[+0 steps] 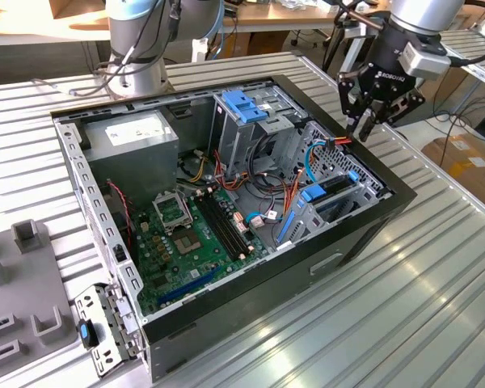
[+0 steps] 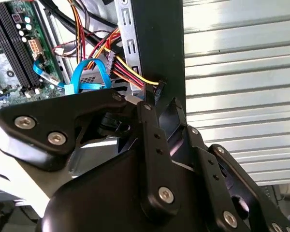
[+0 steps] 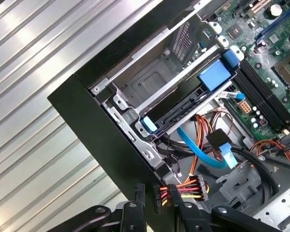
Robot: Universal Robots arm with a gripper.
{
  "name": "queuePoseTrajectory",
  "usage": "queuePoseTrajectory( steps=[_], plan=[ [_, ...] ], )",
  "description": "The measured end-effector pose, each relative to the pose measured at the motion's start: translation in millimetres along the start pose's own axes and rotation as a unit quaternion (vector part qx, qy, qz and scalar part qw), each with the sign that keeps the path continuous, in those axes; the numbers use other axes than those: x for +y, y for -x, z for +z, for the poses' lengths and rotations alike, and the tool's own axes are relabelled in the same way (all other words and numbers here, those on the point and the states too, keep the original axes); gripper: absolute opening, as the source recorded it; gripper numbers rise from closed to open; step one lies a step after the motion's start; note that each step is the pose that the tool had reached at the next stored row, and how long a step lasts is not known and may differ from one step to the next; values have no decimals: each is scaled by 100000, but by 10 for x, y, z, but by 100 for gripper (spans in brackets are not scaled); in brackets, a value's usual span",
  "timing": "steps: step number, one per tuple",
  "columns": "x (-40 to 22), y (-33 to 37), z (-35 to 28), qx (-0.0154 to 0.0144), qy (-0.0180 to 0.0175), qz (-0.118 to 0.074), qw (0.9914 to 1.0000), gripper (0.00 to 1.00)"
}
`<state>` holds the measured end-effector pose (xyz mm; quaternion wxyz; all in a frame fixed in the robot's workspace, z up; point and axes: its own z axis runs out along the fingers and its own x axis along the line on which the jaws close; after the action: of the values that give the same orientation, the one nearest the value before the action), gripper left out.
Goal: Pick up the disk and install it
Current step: 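Insert the first disk wire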
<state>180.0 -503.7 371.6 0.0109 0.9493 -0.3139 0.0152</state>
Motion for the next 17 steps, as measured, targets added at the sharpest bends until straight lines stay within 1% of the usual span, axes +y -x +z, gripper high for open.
queuePoseTrajectory(
  steps=[3,4,7,8,9,11,15,16,17],
  plan=[
    [1,3,27,6,-105,-2153,99977,32],
    [2,4,35,-23,-159,-2353,99972,32],
    [2,5,39,-4,-142,-2387,99971,31],
    [2,4,38,4,-134,-2394,99971,24],
    [3,4,23,0,-135,-2395,99971,18],
    [3,2,-41,10,-119,-2393,99971,16],
    [2,1,-49,18,-101,-2298,99974,16],
    [3,1,-49,16,-82,-1864,99983,16],
    [3,1,-49,10,-39,-806,99997,16]
  ],
)
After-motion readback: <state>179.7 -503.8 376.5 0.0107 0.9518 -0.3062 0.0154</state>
